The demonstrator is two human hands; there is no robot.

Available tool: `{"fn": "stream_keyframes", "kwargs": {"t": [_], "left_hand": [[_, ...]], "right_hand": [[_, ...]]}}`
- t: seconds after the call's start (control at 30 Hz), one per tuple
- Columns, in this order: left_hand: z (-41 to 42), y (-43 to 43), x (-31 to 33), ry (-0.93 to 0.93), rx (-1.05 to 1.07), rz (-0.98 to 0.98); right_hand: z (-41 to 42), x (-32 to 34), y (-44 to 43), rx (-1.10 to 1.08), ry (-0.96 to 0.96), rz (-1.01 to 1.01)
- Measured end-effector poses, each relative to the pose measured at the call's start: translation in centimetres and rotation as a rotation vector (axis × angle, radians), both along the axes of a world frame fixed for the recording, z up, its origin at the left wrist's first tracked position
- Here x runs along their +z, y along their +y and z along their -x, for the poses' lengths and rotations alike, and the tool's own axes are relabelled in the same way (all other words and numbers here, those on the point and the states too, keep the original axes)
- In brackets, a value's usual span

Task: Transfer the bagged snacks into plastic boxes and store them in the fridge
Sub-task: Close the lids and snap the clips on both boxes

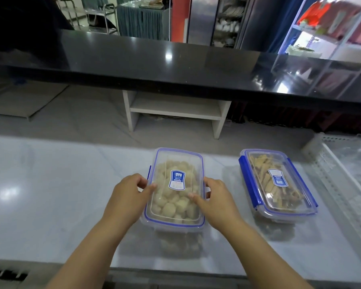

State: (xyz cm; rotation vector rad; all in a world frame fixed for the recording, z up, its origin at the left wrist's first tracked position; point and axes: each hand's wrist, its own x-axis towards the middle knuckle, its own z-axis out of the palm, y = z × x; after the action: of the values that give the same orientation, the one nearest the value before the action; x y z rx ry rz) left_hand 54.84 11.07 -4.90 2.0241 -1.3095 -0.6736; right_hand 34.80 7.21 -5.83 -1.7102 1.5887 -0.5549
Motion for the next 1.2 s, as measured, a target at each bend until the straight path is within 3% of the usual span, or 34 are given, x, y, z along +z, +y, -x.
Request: {"fn": "stream_keyframes", "kwargs": {"t": [0.07, 0.2, 0.57, 0.87, 1.03, 1.2], "left_hand": [[-0.2, -0.3, -0.2, -0.049, -0.005, -0.019], [-0.5, -0.9, -0.2, 0.107, -0.048, -0.049], [-1.0, -1.9, -0.8, 0.060, -0.194, -0.080], [-0.9, -2.5, -1.4, 0.083, -0.134, -0.007], [-1.2, -2.2, -2.1, 0.273, -0.073, -0.035], [-1.3, -2.0, -1.9, 0.452, -0.023, -0.147]], "right_hand": [[-0.1, 0.2, -0.1, -0.003, 0.015, -0.009], [-0.3, 0.6, -0.3, 0.008, 0.065, -0.020], [-0.2, 0.9, -1.1, 0.044, 0.120, -0.075], [0.5, 0.4, -1.0, 0.041, 0.133, -0.042], [0.1, -0.8, -0.4, -0.115, -0.163, -0.109], [0.5, -1.3, -0.6, -0.213, -0.314, -0.280]]}}
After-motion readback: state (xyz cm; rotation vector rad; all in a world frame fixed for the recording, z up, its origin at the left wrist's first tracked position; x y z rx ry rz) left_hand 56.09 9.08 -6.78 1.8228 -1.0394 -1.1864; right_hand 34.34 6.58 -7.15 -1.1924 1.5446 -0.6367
